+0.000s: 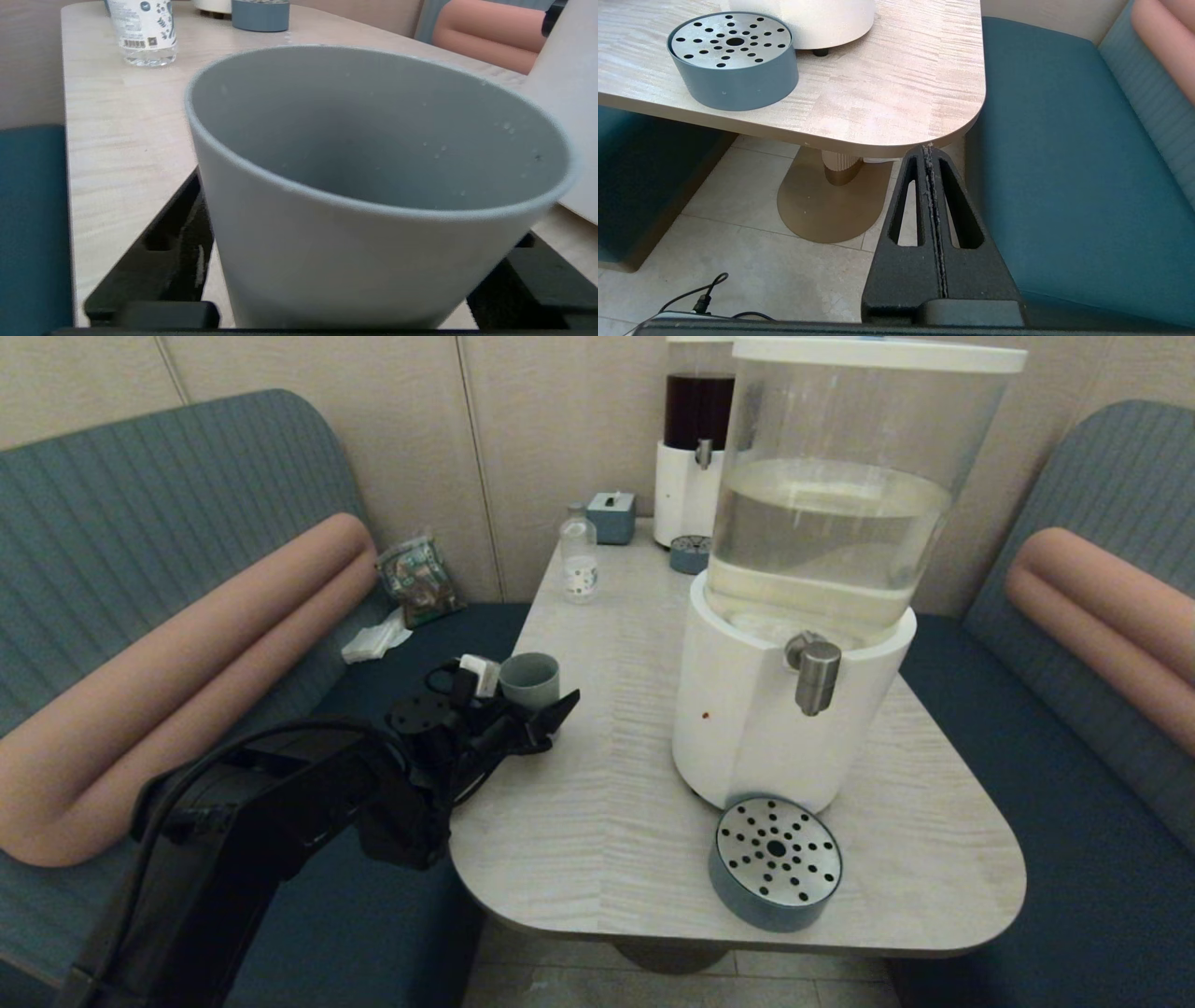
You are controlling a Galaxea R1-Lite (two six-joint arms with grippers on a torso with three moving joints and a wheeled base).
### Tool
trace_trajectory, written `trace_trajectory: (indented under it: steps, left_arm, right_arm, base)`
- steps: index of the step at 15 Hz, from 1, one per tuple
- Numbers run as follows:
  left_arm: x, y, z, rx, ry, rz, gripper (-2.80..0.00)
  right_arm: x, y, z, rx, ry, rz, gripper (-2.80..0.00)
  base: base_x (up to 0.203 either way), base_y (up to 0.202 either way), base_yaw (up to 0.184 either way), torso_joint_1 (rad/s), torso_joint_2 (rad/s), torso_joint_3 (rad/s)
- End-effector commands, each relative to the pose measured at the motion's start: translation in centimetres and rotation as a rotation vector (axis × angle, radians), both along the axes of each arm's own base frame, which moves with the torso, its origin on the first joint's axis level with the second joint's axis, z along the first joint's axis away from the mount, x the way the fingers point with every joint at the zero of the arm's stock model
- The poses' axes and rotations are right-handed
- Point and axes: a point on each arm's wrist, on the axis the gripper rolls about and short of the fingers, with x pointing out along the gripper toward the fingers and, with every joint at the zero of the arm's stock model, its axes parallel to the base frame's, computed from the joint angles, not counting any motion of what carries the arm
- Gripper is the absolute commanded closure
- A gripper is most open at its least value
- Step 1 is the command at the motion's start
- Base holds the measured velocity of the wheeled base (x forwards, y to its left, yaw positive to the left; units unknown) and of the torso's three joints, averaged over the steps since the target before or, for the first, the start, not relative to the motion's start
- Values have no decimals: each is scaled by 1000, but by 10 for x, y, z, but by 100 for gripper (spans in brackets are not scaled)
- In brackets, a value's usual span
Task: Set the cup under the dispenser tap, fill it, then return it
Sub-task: Place the cup next to the water dispenser
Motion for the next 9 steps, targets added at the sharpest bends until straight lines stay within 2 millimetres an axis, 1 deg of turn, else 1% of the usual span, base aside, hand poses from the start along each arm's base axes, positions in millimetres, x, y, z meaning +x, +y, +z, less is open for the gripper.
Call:
trace_trajectory:
  steps: [1,3,5,7,9]
  left_arm:
    - [-2,1,6,-4,-12,-2,-280]
    - [-6,1,10,-5,-7,-1,-280]
    - [-16,3,11,3,25,0,-280]
    - [-30,5,12,15,69,-3,-280]
    - [-44,8,19,22,95,-4,-280]
  right_arm:
    - [0,0,0,0,2,1,0]
    - [0,0,0,-1,2,1,0]
    - [0,0,0,-1,2,1,0]
    - [0,0,0,0,2,1,0]
    - [0,0,0,-1,1,1,0]
  base:
    - [0,0,0,0,0,0]
    - [0,0,0,0,0,0]
    - [0,0,0,0,0,0]
    - [0,0,0,0,0,0]
    - [0,0,0,0,0,0]
